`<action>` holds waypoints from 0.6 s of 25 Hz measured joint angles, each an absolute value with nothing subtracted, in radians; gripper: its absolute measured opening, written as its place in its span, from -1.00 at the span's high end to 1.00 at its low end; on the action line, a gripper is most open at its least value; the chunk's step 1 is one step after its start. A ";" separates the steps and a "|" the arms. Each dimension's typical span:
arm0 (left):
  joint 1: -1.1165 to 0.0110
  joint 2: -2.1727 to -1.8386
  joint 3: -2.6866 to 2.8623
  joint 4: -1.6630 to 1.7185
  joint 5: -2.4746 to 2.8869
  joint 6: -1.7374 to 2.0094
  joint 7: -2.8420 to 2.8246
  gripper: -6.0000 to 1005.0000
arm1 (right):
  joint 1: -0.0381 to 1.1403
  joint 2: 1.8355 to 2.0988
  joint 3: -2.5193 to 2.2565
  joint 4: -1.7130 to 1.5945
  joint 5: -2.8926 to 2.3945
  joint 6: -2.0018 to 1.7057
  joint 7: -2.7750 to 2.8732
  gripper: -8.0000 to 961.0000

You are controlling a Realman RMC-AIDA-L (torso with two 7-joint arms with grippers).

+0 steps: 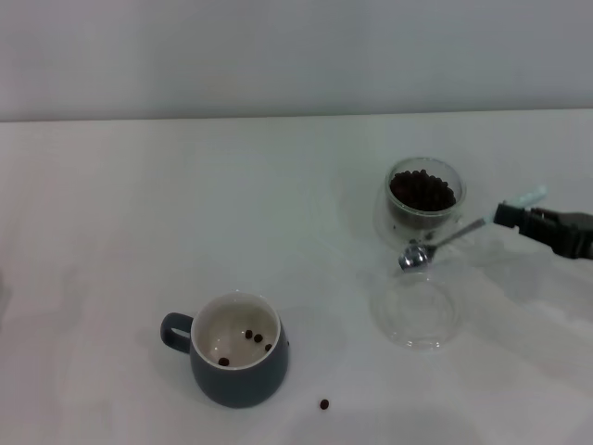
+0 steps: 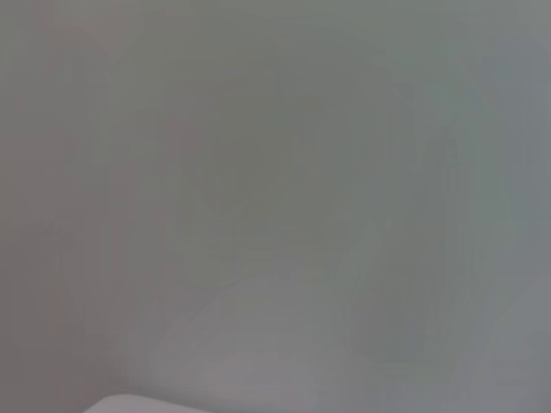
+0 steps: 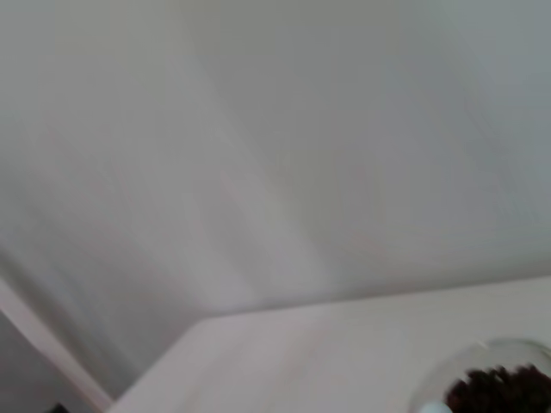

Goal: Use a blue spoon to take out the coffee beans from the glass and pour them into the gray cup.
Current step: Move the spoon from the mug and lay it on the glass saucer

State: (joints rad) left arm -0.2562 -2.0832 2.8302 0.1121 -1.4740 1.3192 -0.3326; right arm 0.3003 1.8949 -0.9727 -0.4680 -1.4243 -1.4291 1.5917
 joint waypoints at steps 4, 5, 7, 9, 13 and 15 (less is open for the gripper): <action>-0.258 -2.083 2.830 0.112 -1.474 1.319 -0.333 -0.72 | 0.299 1.902 -0.973 -0.466 -1.470 -1.380 1.590 0.63; -0.259 -2.083 2.830 0.112 -1.474 1.319 -0.333 -0.72 | 0.302 1.906 -0.973 -0.465 -1.488 -1.365 1.592 0.63; -0.259 -2.083 2.830 0.112 -1.474 1.319 -0.333 -0.72 | 0.307 1.913 -0.973 -0.465 -1.512 -1.341 1.595 0.61; -0.259 -2.083 2.830 0.112 -1.474 1.319 -0.333 -0.72 | 0.308 1.918 -0.974 -0.465 -1.523 -1.323 1.596 0.60; -0.260 -2.083 2.830 0.111 -1.474 1.321 -0.333 -0.72 | 0.310 1.922 -0.984 -0.458 -1.533 -1.314 1.596 0.57; -0.263 -2.082 2.830 0.110 -1.474 1.323 -0.333 -0.72 | 0.310 1.927 -0.985 -0.451 -1.543 -1.315 1.598 0.56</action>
State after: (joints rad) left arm -0.2628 -2.0816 2.8302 0.1104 -1.4741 1.3226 -0.3333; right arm 0.3096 1.9274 -0.9845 -0.4515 -1.5429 -1.3151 1.5977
